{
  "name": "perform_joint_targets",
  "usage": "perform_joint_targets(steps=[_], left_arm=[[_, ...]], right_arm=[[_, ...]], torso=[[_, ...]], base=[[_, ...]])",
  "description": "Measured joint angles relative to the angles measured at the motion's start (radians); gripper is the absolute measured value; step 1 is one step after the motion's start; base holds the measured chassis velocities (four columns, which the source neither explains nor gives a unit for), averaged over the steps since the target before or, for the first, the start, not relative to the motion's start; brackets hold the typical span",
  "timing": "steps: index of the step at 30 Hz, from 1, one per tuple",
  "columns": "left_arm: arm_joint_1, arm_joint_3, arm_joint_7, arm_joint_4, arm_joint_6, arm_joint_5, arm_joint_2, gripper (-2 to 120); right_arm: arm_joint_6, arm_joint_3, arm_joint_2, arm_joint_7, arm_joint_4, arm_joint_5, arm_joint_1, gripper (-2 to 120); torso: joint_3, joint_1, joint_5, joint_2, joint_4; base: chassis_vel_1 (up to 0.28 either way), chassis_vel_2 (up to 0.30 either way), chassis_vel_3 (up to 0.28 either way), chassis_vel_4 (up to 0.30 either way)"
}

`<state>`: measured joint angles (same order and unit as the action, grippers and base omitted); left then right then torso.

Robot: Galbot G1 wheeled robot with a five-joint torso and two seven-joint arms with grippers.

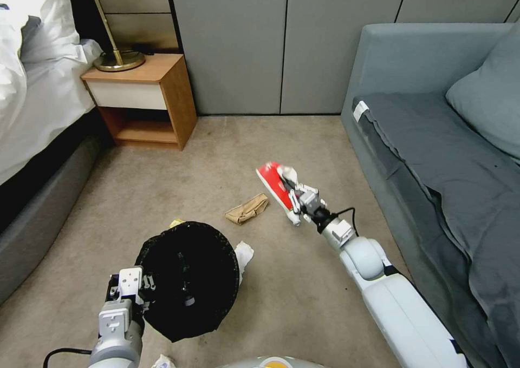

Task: Pick up the trash bin, then pick up the garbage from the floor and place it into the trash bin.

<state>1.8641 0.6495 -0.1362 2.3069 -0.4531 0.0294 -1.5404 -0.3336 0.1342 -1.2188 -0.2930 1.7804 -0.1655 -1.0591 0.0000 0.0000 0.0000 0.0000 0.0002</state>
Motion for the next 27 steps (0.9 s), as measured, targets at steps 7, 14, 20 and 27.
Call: perform_joint_targets(steps=[7,14,20,27], left_arm=[[-0.006,-0.005,0.001,-0.004,-0.002,0.0,0.004,1],[-0.013,-0.012,0.001,-0.01,-0.003,0.0,0.003,1],[-0.023,-0.019,0.001,-0.013,-0.004,0.003,-0.003,1],[-0.029,-0.022,0.001,-0.017,-0.006,0.003,-0.003,1]], right_arm=[[0.012,-0.178,0.153,-0.029,0.129,-0.116,-0.029,0],[0.011,-0.366,0.24,-0.046,0.115,-0.08,0.01,0],[-0.002,-0.438,0.235,-0.058,0.052,-0.023,0.02,0],[-0.005,-0.469,0.227,-0.059,0.018,0.005,0.019,0]], torso=[[0.0,0.0,0.0,0.0,-0.0003],[0.0,0.0,0.0,0.0,-0.0001],[0.0,0.0,-0.0001,0.0,-0.0001],[0.0,0.0,-0.0001,0.0,-0.0002]], base=[[0.0,0.0,0.0,0.0],[0.0,0.0,0.0,0.0],[0.0,0.0,0.0,0.0],[0.0,0.0,0.0,0.0]])
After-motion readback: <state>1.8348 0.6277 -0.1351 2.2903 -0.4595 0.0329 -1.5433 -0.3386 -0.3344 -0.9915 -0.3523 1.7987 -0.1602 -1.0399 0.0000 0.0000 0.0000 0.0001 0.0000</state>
